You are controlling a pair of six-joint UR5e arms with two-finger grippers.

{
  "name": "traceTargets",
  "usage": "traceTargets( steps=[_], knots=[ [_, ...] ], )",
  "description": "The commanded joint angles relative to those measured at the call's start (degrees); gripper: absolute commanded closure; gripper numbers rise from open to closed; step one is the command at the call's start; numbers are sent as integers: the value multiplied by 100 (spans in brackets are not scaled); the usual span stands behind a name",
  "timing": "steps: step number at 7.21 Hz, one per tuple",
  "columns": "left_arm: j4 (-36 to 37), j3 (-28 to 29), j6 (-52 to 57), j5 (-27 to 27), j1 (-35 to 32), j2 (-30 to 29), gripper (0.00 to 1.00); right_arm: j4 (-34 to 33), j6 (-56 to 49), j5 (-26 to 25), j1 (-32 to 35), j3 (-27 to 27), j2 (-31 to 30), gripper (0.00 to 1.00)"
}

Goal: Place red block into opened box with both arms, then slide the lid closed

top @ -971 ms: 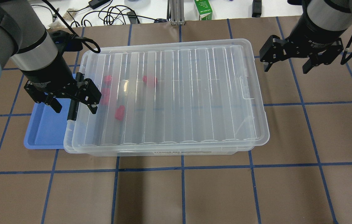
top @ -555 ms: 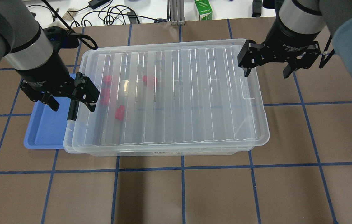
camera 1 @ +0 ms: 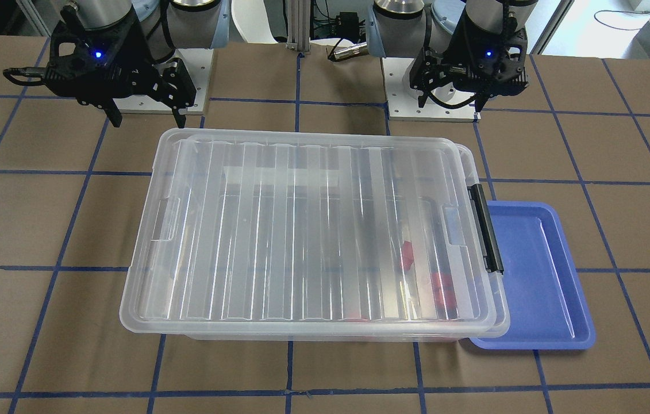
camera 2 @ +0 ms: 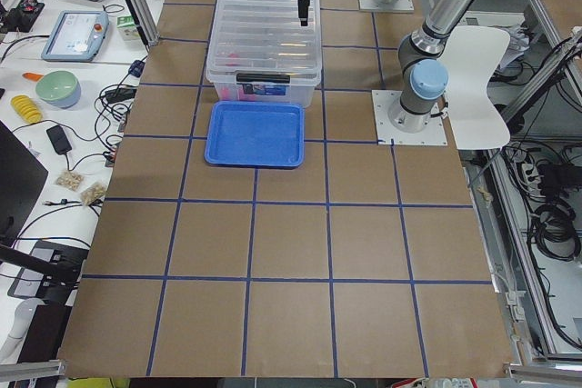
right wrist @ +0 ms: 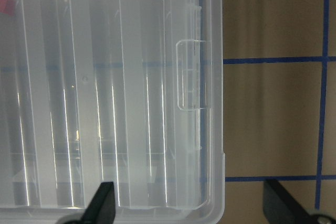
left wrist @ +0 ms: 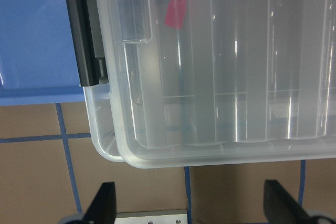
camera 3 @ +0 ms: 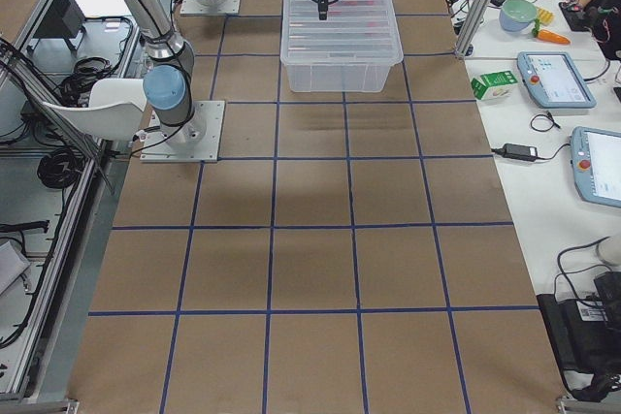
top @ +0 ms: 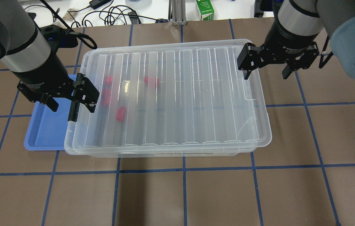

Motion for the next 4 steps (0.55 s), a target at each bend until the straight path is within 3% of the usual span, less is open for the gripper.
traceTargets(
  steps=[1,4],
  knots=[
    [-9,-45,-16,-8,16,70,0,-8,-3,35,0,3,3,0],
    [-27,-80,19,1,16,70,0,1,50,26,9,3,-6,0]
  ],
)
